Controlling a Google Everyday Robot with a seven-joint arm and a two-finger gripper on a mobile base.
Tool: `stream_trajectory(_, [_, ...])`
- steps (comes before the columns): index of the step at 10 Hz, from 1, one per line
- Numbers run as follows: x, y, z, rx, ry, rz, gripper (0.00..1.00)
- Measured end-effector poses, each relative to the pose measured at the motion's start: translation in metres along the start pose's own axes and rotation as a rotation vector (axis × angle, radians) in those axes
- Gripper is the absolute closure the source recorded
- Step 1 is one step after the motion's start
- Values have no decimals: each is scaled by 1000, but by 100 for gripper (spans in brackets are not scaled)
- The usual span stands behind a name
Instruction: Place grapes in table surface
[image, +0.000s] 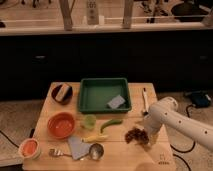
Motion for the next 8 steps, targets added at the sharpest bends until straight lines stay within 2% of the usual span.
stream_trajectory(4, [-14,-3,9,-11,-12,-22,22])
stream_trajectory(5, [-18,-5,13,-11,-7,-29,34])
stream_trajectory(8, [-21,-7,17,-11,-11,-36,60])
